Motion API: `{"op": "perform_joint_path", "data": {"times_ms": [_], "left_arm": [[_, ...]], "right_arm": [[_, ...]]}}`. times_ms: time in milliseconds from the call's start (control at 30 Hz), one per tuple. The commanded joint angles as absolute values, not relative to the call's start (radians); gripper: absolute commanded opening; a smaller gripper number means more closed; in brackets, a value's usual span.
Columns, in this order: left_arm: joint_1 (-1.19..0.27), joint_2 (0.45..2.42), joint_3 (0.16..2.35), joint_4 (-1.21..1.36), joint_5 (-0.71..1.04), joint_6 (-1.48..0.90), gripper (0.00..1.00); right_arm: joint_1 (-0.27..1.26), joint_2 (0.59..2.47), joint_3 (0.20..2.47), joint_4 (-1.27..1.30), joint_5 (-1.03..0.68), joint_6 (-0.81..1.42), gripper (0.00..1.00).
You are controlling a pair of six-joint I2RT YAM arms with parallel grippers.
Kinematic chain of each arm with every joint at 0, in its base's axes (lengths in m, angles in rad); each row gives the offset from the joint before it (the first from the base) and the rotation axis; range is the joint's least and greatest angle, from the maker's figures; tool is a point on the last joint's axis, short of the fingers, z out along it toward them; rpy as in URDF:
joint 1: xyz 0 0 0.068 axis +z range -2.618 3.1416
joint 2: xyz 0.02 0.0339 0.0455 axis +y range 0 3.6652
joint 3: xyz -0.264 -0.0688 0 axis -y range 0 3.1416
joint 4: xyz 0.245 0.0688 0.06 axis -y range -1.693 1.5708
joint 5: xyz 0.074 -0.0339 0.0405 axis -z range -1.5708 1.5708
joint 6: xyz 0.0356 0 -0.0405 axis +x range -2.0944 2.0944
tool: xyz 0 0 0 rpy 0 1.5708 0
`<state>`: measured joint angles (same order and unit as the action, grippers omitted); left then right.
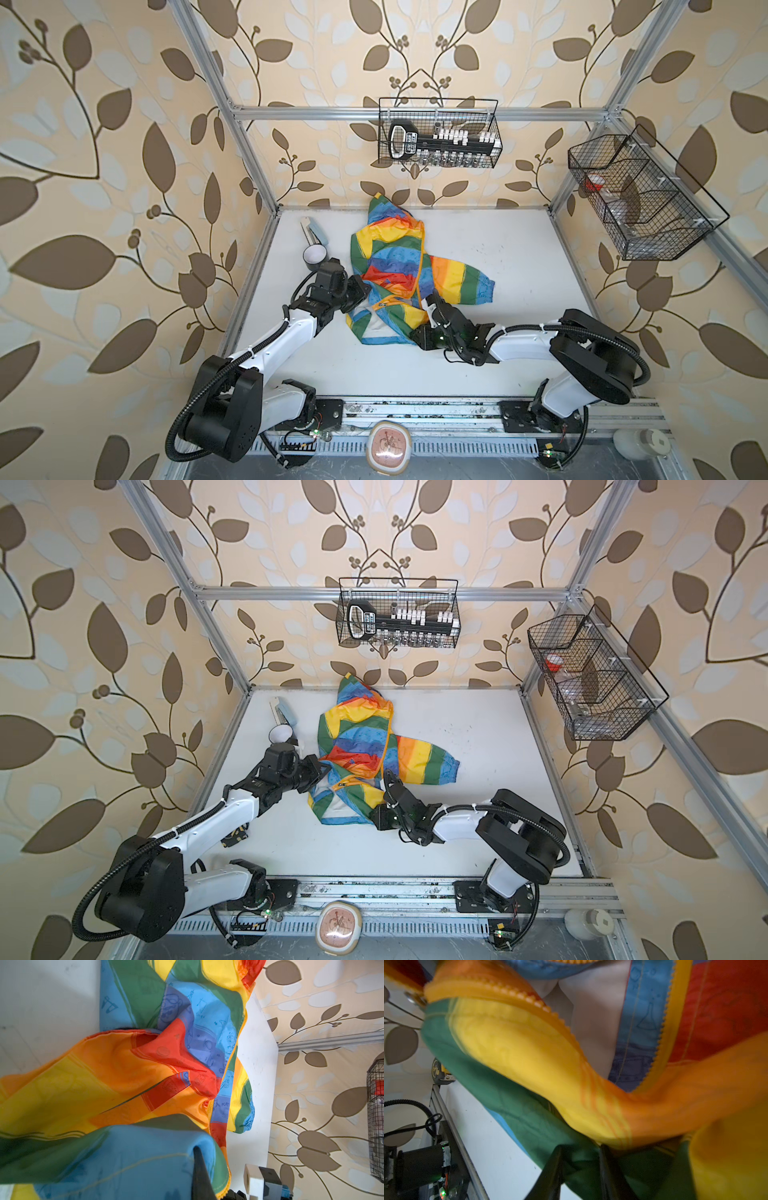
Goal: Zip up the jacket
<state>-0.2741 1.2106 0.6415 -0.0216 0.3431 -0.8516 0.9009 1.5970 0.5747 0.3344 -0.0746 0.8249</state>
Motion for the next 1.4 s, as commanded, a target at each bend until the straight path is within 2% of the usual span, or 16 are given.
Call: {"op": "perform_joint_path", "data": {"times_ms": [0,200,367,467,800,1033,1367], "left_arm": [[-0.272,1.231,0.681,-0.086,0.458,-0.784,0.0],[-0.272,1.21,0.608,-0.058,0.464,-0.83,0.0],[-0.272,1.198,0.57,-0.026,0.476,-0.869,0.0],[-0.273,1.178,0.578,-0.036,0.468,-0.872,0.0],[-0.273,1.148,0.612,-0.061,0.463,-0.884,0.0],[-0.274,1.138,0.625,-0.067,0.474,-0.891,0.0],[-0.273,1.118,0.614,-0.064,0.484,-0.896,0.0]], "right_arm": [[0.89,1.572,0.6,0.331,-0.084,0.831,0.33],[0.843,1.478,0.607,0.219,-0.095,0.758,0.38],[0.846,1.397,0.649,0.085,-0.028,0.652,0.48],[0.867,1.385,0.713,0.011,-0.027,0.6,0.51],[1.02,1.499,0.869,-0.112,0.07,0.565,0.55],[1.056,1.607,0.915,-0.122,0.074,0.595,0.54],[1.063,1.658,0.948,-0.077,0.089,0.623,0.55]]}}
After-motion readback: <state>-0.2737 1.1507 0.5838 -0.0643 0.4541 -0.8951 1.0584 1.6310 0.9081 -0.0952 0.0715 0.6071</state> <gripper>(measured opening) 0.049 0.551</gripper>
